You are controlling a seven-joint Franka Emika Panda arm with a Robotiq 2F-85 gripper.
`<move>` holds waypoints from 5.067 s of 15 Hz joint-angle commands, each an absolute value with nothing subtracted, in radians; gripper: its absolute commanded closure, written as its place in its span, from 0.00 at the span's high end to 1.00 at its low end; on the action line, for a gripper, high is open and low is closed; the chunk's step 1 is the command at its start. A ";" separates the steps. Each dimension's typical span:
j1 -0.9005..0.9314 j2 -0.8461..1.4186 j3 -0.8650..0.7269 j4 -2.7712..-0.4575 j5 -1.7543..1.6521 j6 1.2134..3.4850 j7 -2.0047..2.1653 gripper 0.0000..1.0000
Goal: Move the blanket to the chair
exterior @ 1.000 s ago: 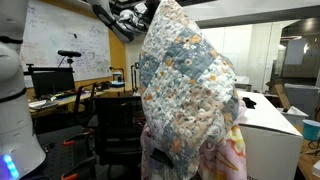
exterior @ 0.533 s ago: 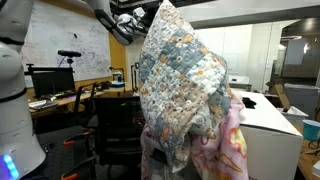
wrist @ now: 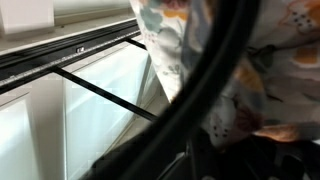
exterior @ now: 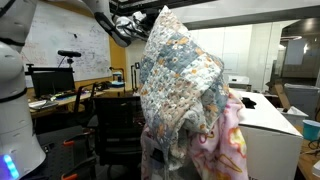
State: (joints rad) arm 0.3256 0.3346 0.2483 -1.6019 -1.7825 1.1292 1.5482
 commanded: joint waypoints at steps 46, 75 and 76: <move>0.596 0.651 0.302 -1.245 -0.388 1.658 0.327 0.01; 0.553 0.681 0.230 -1.022 -0.300 1.624 0.289 1.00; 0.529 0.649 0.216 -1.048 -0.302 1.642 0.325 1.00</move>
State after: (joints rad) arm 0.5705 0.7370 0.2445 -0.9870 -0.2990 1.5990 0.2524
